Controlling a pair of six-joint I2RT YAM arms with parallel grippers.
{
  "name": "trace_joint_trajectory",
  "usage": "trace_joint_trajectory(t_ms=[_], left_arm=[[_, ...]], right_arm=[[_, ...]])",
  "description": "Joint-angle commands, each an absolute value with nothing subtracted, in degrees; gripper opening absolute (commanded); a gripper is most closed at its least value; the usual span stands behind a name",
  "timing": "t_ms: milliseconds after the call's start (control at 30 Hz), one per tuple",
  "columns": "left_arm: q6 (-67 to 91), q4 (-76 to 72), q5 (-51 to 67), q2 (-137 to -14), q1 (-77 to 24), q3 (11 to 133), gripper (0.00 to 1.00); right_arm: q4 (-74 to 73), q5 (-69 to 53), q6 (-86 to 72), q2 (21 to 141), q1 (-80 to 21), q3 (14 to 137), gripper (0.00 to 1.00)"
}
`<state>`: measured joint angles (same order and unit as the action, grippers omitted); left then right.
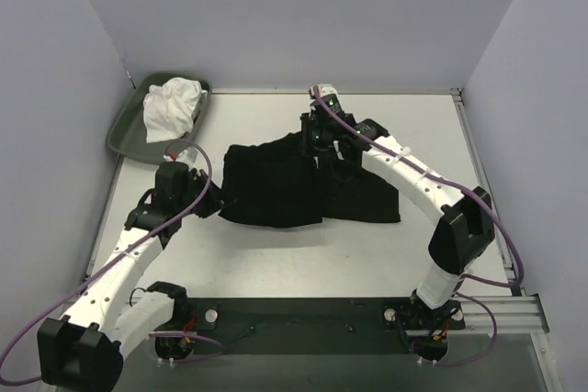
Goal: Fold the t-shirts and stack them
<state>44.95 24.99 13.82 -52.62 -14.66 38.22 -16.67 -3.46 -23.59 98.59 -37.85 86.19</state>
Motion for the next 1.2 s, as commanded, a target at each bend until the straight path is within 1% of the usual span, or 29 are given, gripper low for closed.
trace_joint_trajectory(t_ms=[0,100,267,567,600,733,900,1167], left_arm=[[45.7,21.2,16.0,-54.3,-16.8,44.8,0.0],[46.2,19.0,14.9,-58.3,-19.3,49.0,0.0],[47.5,13.5,12.2,-65.6,-27.7,54.7,0.0],[48.9,6.8,8.4,-79.4,-38.2,61.3,0.0],[49.0,6.6,7.8,-80.5,-38.8,62.5,0.0],[49.4,4.2,6.2,-86.6,-41.5,64.2,0.0],[49.5,1.7,6.8,-92.8,-43.6,66.4,0.0],[48.9,0.8,6.0,-98.3,-46.0,69.0,0.0]], right_arm=[[-23.4,2.1,-22.4,93.7,-35.0,92.1,0.0],[-25.7,2.4,-22.5,92.3,-32.5,93.8,0.0],[-27.5,2.5,-23.0,88.9,-28.4,93.3,0.0],[-28.7,0.4,-23.8,84.6,-17.4,88.9,0.0],[-28.6,-2.0,-24.1,84.1,-16.6,88.2,0.0],[-28.0,-2.7,-24.3,82.5,-13.6,84.6,0.0],[-24.0,-6.4,-26.2,80.5,-7.3,77.2,0.0],[-21.9,-8.9,-26.5,82.9,-3.3,75.7,0.0]])
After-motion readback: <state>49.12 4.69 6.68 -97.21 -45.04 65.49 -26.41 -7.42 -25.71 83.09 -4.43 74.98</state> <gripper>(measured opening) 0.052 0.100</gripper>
